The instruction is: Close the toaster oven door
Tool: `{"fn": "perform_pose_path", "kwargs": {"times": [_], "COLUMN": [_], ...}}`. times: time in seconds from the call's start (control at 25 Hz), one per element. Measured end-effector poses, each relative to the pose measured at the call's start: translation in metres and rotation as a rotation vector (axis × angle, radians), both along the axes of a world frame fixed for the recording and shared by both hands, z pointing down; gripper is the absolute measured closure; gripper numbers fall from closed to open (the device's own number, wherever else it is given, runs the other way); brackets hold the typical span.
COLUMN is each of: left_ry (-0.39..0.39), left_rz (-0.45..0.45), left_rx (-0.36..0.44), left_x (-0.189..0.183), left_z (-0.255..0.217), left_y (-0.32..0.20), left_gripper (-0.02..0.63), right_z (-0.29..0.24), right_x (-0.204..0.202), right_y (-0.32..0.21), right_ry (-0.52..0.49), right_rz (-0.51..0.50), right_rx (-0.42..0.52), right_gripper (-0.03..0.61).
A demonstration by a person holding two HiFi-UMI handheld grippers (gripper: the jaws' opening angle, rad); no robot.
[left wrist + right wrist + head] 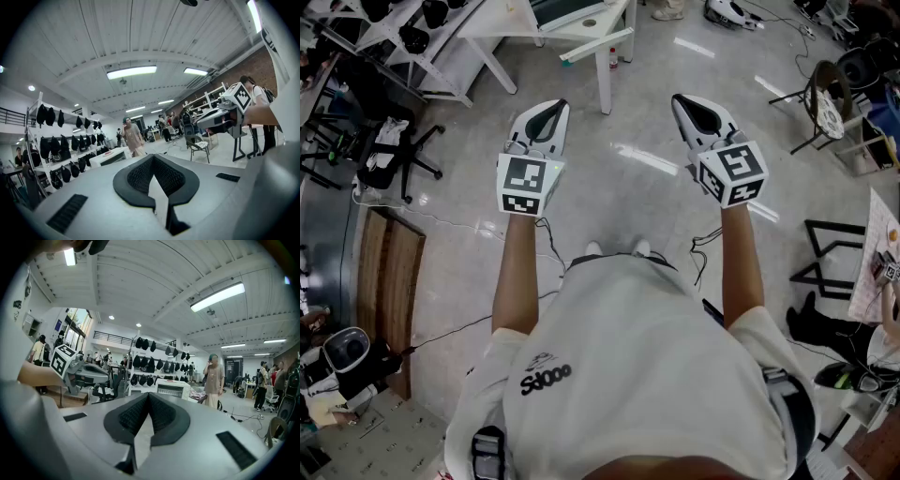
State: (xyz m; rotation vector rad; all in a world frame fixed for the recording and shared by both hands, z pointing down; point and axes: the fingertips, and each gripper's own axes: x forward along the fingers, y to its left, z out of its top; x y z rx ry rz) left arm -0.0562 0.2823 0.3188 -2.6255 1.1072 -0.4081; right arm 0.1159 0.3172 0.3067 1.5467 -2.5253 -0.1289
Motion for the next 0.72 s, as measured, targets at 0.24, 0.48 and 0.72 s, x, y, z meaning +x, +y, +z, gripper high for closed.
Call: {"fn": "perform_pose_path", "kwargs": {"times": [0.24, 0.48, 0.72], "left_ry": [0.000, 0.002, -0.004], "left_rz": [-0.027, -0.056, -0.073], "left_rx": [-0.003, -0.031, -0.047], "left_x": [0.026, 0.045, 0.042], "left_z": [0.002, 0.016, 0.023], "left_y": [0.001, -0.005, -0.039], "left_gripper": [0.598, 0.598, 0.598], "right_z": [0.001, 0.009, 0.010], "right_x": [0.033, 0.071, 0.071], "right_y": [0.000, -0.010, -0.043], "right_ry": [-0.019, -0.054, -0.050], "right_rz": [0.005, 0.008, -0.002], "right_rx": [0.004, -0.002, 0.000], "right_gripper": [0.571, 0.571, 0.571]}}
